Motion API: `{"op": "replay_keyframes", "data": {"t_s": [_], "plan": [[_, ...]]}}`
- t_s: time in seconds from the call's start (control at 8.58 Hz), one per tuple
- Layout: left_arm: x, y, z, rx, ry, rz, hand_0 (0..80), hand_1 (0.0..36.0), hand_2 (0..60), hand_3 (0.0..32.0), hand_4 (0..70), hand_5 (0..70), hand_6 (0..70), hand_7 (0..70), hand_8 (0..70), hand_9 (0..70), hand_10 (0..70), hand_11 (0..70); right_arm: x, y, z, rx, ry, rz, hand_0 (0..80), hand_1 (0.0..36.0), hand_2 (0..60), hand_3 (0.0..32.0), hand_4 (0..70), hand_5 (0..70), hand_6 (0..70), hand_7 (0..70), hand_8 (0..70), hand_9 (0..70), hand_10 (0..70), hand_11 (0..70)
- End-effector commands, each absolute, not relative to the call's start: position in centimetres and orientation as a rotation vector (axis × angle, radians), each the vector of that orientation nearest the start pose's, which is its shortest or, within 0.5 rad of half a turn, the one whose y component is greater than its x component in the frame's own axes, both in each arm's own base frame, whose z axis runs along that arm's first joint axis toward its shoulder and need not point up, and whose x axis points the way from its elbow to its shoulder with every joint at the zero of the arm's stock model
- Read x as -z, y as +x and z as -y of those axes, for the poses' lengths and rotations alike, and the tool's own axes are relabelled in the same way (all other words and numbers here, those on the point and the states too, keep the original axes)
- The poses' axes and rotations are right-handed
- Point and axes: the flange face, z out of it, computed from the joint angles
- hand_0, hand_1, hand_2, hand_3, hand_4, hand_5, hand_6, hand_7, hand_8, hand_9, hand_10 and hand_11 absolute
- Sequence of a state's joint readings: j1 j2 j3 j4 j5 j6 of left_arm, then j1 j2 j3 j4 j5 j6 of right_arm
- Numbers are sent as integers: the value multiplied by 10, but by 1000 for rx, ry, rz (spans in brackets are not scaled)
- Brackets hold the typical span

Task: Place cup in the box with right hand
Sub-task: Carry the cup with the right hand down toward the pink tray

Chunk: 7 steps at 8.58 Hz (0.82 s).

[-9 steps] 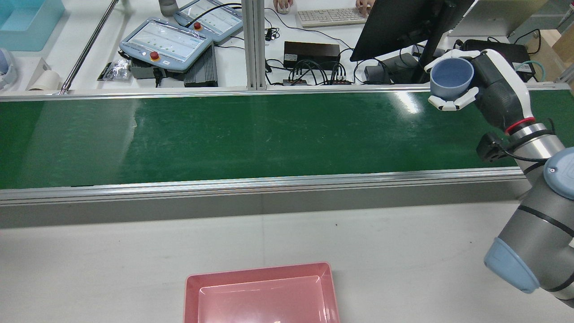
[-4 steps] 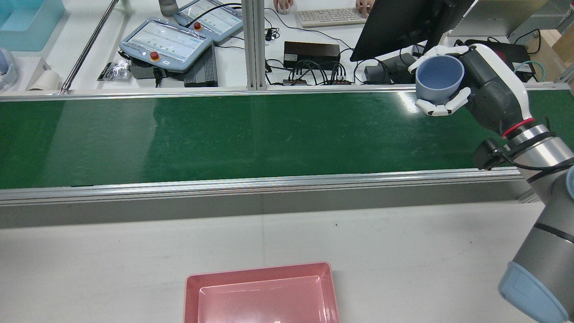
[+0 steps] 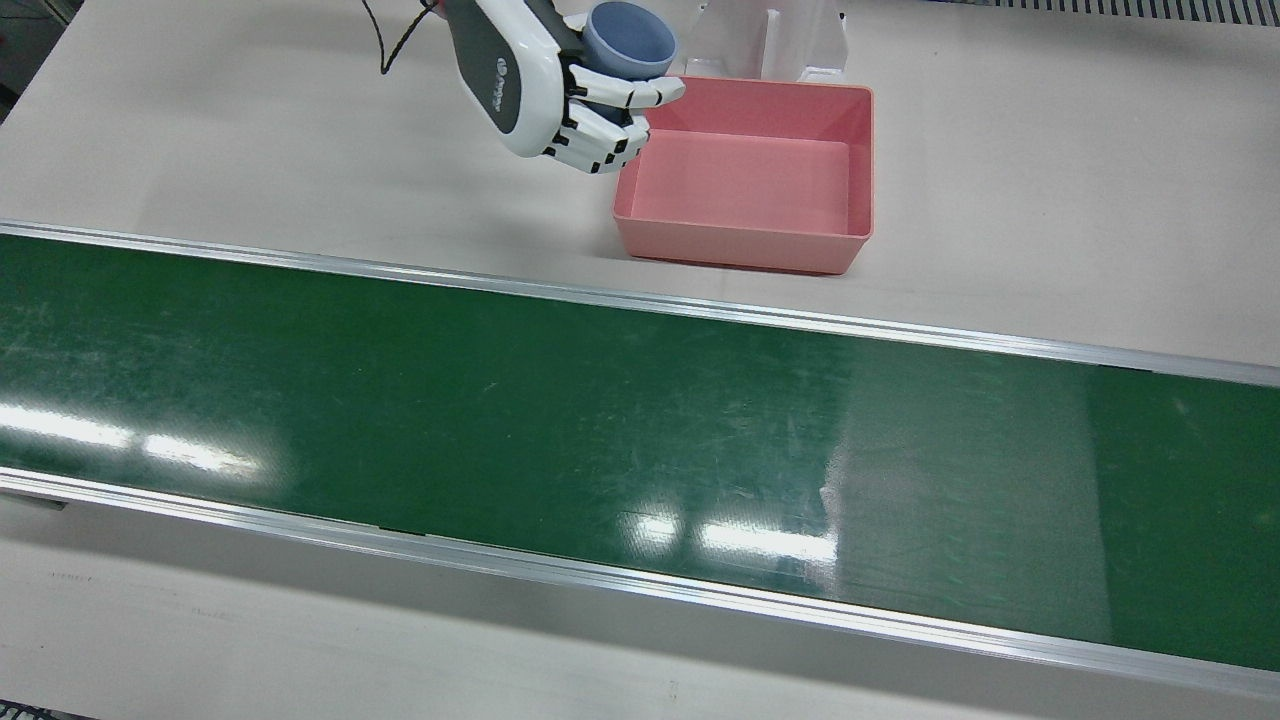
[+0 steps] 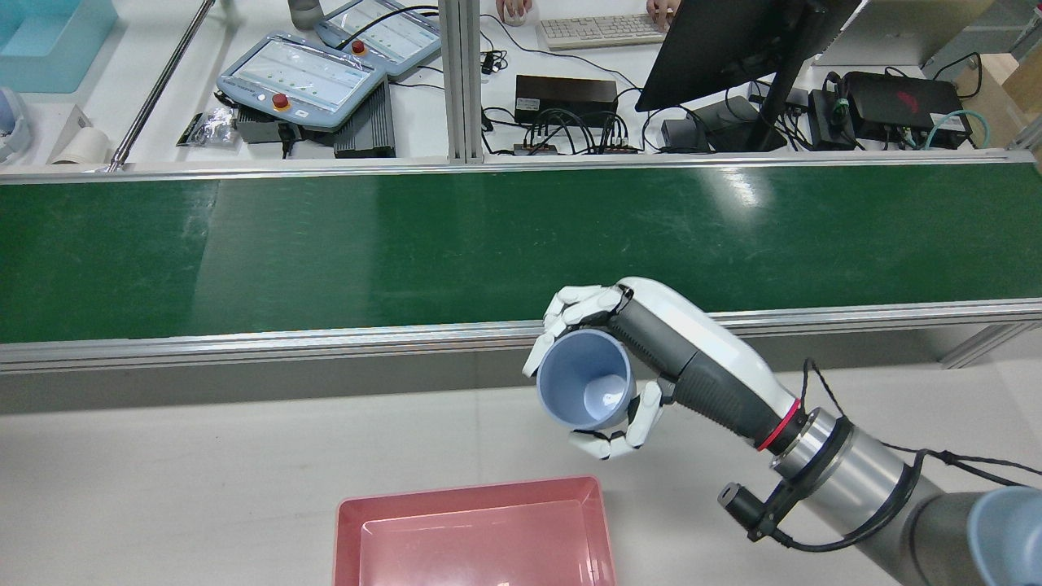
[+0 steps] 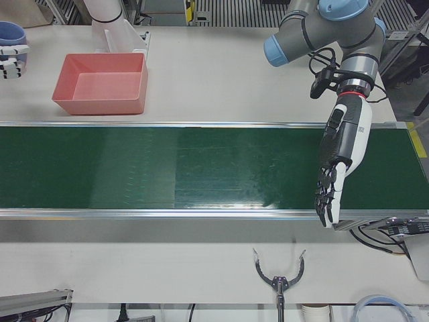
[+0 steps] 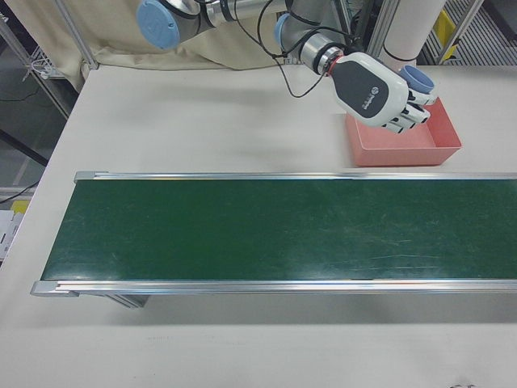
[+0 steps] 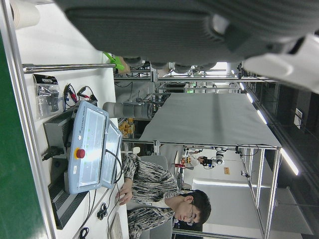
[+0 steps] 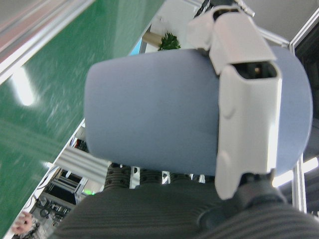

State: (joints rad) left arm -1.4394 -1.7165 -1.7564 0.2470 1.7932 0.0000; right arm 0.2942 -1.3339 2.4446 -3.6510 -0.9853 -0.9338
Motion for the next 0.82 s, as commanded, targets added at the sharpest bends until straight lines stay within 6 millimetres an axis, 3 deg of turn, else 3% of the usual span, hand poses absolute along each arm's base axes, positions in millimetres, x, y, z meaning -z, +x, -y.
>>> {"op": "replay_keyframes", "data": {"t_s": [0.0,0.23,0.35,0.47,0.58,0.7], "plan": [[-547,-40,548,1939,-359,-2112,0,0,0,0,0,0,0,0,0,0,0,0,-274,-398,233,-1065,-36,2199,800,360,600,0,700,274,394,700,700,700,700,700],[-547,-40,548,1939,-357,-2113,0,0,0,0,0,0,0,0,0,0,0,0,-308,-433,235,-1059,5,2121,800,360,580,0,687,261,371,700,700,700,700,700],[-547,-40,548,1939,-359,-2112,0,0,0,0,0,0,0,0,0,0,0,0,-326,-446,239,-1090,39,2083,753,244,60,0,426,171,236,680,509,700,481,697],[-547,-40,548,1939,-357,-2113,0,0,0,0,0,0,0,0,0,0,0,0,-331,-452,240,-1100,47,2081,610,223,74,4,95,110,102,306,168,281,148,242],[-547,-40,548,1939,-357,-2113,0,0,0,0,0,0,0,0,0,0,0,0,-330,-453,240,-1099,41,2090,577,172,17,36,0,78,35,87,45,87,10,38],[-547,-40,548,1939,-357,-2113,0,0,0,0,0,0,0,0,0,0,0,0,-326,-454,239,-1094,31,2098,539,155,32,42,0,62,11,6,0,6,0,0]]}}
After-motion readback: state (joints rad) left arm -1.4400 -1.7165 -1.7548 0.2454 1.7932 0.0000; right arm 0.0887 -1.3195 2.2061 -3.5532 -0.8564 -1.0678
